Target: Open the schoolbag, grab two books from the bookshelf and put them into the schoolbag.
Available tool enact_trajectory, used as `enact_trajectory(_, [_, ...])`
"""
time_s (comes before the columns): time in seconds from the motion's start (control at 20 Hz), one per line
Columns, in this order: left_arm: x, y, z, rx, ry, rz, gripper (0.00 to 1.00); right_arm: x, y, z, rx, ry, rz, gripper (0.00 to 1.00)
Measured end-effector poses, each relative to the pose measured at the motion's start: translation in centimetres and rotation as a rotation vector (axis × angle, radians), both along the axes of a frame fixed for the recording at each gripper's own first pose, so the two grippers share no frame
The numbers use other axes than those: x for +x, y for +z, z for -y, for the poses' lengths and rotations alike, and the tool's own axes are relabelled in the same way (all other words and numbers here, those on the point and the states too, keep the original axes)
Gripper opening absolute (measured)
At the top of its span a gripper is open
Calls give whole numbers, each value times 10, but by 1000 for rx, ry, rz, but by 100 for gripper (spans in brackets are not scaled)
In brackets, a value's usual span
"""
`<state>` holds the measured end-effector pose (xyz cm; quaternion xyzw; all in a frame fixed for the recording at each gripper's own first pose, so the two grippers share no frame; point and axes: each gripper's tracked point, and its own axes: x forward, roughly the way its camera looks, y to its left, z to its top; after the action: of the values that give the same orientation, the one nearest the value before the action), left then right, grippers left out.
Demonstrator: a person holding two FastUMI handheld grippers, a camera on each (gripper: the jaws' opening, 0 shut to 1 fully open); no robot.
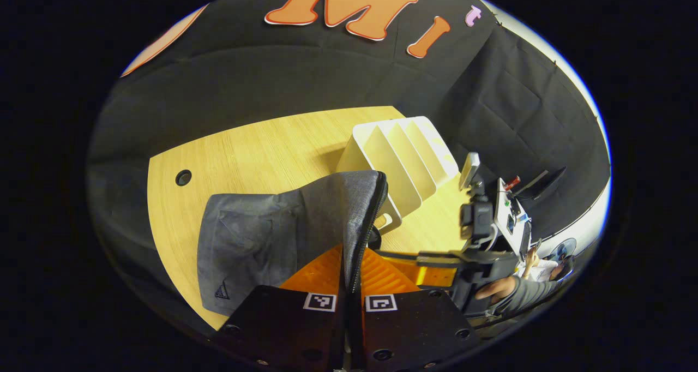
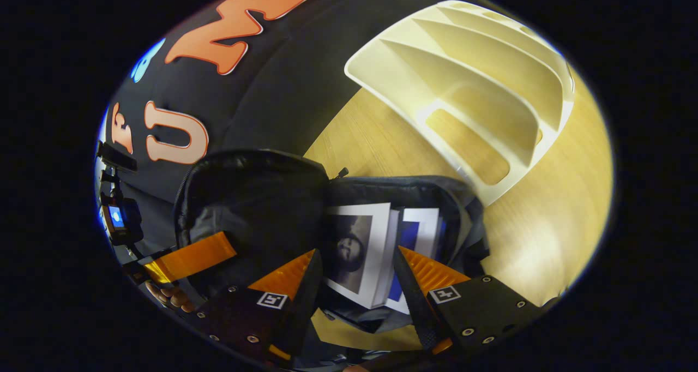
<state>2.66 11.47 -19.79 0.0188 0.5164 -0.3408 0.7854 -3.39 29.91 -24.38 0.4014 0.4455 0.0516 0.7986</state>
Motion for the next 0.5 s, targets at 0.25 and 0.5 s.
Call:
enact_trajectory(0.25, [-25, -13, 30, -20, 47, -18, 15, -7, 25, 87, -166, 55, 64, 88])
enact_trajectory(0.5, [-61, -32, 71, -62, 115, -103, 62, 4, 56, 165, -309, 88, 168, 89])
